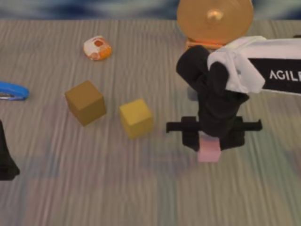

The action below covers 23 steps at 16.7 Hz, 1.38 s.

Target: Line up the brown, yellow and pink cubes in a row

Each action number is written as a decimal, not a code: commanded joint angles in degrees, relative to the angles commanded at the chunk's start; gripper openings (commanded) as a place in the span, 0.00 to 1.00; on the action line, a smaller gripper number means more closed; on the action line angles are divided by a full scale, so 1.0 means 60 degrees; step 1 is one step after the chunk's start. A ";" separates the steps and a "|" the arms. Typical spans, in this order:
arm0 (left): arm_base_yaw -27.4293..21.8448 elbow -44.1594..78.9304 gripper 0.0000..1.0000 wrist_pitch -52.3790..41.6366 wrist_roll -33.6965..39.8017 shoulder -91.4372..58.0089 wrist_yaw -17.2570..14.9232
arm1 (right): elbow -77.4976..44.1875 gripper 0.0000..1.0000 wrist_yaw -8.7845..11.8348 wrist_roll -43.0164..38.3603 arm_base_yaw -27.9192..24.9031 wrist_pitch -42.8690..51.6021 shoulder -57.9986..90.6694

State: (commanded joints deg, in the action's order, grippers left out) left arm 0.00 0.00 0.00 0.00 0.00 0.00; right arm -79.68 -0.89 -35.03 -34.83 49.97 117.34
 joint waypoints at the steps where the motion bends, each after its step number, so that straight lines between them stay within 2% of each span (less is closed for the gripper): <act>1: 0.0000 0.0000 1.00 0.0000 0.0000 0.0000 0.0000 | 0.0125 0.00 -0.0004 0.0000 -0.0020 -0.0179 0.0070; 5: 0.0000 0.0000 1.00 0.0000 0.0000 0.0000 0.0000 | 0.0180 0.00 -0.0007 -0.0002 -0.0031 -0.0259 0.0108; 18: 0.0000 0.0000 1.00 0.0000 0.0000 0.0000 0.0000 | 0.0180 0.98 -0.0007 -0.0002 -0.0031 -0.0259 0.0108; 23: 0.0000 0.0000 1.00 0.0000 0.0000 0.0000 0.0000 | 0.0180 1.00 -0.0007 -0.0002 -0.0031 -0.0259 0.0108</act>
State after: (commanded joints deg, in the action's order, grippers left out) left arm 0.00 0.00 0.00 0.00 0.00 0.00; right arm -78.60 -0.93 -35.04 -35.01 48.41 117.99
